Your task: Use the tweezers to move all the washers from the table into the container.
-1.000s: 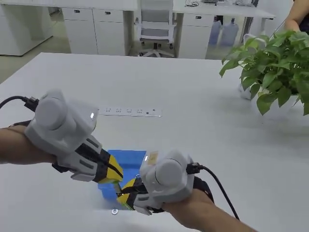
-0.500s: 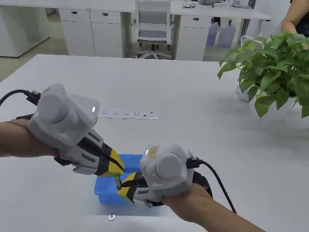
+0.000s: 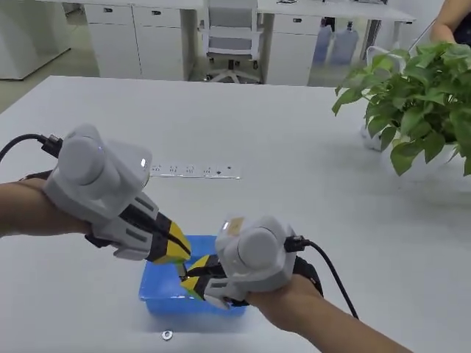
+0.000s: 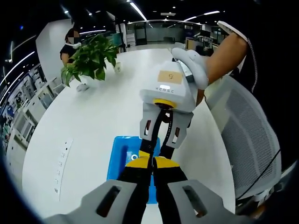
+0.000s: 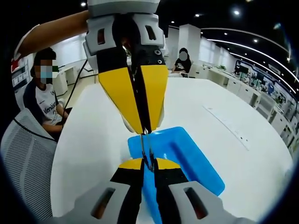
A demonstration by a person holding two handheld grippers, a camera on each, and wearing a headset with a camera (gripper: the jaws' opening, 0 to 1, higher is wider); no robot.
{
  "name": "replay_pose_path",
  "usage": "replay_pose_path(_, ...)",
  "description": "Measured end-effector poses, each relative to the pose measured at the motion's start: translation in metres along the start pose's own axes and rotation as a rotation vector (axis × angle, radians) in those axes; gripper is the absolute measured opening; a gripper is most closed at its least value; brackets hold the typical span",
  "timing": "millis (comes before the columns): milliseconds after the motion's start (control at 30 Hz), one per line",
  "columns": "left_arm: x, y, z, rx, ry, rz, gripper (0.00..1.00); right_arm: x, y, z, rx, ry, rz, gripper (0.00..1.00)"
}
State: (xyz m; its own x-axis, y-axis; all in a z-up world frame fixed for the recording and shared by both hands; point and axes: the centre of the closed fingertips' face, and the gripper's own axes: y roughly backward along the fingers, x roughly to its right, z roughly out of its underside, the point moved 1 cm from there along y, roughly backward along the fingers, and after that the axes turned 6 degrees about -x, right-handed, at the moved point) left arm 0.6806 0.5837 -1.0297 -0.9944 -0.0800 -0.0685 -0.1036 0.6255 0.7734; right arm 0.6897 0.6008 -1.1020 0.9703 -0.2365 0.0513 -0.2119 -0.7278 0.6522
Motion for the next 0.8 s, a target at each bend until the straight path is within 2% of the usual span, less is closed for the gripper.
replay_pose_path(233,-0.011,-0.008,0.005,-0.006,0.001,0.010,0.05,0.011,-0.008,0.006,-0.002,-0.026,0.007,0.09)
replay_pose_path(800,-0.024,-0.024,0.019,-0.021,0.011,0.034,0.05,0.022,-0.026,0.017,-0.018,-0.053,0.000,0.10)
